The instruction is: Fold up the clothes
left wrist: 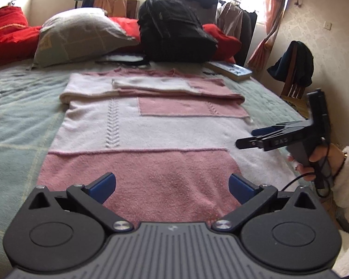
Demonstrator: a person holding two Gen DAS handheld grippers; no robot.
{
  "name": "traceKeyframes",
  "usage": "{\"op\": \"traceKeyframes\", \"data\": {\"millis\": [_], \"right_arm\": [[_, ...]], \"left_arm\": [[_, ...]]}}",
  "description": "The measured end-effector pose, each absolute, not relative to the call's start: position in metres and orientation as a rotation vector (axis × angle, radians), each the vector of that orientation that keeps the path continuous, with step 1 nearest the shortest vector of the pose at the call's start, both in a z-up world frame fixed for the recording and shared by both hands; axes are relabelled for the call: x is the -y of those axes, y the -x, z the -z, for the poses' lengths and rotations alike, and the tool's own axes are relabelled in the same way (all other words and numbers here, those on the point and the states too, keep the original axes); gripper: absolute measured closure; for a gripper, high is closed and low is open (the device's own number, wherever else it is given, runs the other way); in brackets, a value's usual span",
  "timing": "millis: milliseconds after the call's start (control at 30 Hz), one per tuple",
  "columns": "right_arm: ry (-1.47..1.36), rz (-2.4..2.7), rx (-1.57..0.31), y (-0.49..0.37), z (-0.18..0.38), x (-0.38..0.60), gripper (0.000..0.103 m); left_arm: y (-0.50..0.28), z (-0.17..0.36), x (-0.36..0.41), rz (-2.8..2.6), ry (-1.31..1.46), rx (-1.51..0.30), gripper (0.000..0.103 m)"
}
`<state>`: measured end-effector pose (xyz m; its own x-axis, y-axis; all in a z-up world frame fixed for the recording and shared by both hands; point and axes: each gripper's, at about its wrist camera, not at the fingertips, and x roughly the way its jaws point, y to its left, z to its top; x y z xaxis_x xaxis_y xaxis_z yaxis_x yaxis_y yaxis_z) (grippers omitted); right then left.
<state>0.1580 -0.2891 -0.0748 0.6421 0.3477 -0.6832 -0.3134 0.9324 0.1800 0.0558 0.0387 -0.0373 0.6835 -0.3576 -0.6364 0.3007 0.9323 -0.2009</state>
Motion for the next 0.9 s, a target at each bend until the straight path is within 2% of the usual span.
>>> {"op": "traceKeyframes", "data": {"millis": [200, 433, 633, 900], "right_arm": [[-0.093, -0.373, -0.749, -0.159, 0.064, 0.298, 0.0], [-0.05, -0.322, -0.678, -0.218, 0.051, 0.295, 0.0], [-0.136, -0.282, -0.725, -0.274, 0.066, 0.309, 0.0], [-0.101, -0.242, -0.746, -0.251, 0.076, 0.32, 0.0]], "left_arm": [[-0.066, 0.057, -0.038, 0.327, 0.081, -0.81, 0.001], [-0.074, 0.06, -0.041, 0.314, 0.081, -0.827, 0.001], [-0.082, 0.071, -0.045, 0.31, 0.088, -0.846, 0.001], [-0.076, 0.073, -0.053, 0.359, 0.095, -0.819, 0.001]]}}
